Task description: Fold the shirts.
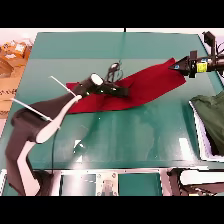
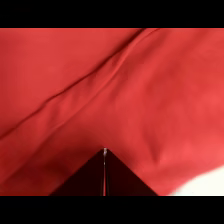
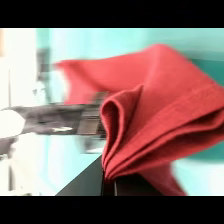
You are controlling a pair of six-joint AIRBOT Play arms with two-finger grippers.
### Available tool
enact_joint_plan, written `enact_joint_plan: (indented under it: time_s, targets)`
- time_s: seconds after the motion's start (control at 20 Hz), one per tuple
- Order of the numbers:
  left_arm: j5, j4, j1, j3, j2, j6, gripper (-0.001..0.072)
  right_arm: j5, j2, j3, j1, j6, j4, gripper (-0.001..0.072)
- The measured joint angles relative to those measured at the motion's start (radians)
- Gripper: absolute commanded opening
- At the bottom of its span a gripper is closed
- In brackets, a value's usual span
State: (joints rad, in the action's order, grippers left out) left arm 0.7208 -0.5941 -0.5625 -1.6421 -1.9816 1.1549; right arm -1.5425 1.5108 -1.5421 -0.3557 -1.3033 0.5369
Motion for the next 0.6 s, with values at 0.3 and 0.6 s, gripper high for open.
enact_joint_plan:
  time_s: [0.3,0.6]
  targets:
    - [0.069,0.02,-0.061,-0.138,-0.101,0.039,0.0022,-0.009,-0.058,0.001,0.043,-0.042,-0.049,0.0014]
    - [0.425,-0.085,0.08,-0.364,-0.114,0.147,0.0021,0.003,-0.068,0.002,0.116,-0.048,-0.061,0.0014]
